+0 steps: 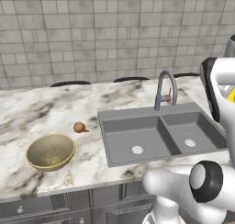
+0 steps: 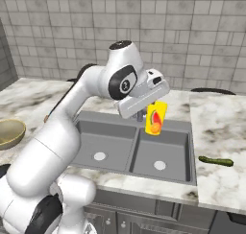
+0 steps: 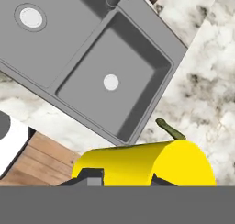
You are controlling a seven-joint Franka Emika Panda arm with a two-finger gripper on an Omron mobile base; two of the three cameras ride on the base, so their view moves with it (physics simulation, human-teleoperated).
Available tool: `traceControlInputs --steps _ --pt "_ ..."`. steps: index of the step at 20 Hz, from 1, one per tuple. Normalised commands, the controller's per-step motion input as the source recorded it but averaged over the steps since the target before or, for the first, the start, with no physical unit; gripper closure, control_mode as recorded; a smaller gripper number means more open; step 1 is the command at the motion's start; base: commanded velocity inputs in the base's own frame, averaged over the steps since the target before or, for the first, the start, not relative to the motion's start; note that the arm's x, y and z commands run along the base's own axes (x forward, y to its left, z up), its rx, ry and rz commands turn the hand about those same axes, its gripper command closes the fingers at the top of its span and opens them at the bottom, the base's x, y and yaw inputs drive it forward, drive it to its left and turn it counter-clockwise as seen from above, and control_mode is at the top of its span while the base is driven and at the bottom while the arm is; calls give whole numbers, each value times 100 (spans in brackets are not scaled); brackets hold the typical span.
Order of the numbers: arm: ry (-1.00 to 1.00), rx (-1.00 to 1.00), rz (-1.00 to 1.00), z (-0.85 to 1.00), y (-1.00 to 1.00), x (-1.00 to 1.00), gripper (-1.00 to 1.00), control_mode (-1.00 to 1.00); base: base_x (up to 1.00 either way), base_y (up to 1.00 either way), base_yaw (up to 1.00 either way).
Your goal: Remove the squash and onion from the sink. Then move the bowl and cup from the counter to the sink for washing.
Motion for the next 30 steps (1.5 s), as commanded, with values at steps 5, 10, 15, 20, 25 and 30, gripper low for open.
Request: traceControlInputs --steps 5,10,15,20,25,30 --pt "-13 0 0 0 46 -5 100 -100 0 0 0" --pt "-3 0 0 0 44 -2 100 -100 0 0 0" --pt "0 0 0 0 45 -1 100 -100 0 0 0" --pt "0 0 0 0 43 -4 100 -100 0 0 0" --pt "0 1 0 -1 45 -6 100 -100 0 0 0" --pt "0 2 0 -4 44 -5 100 -100 0 0 0"
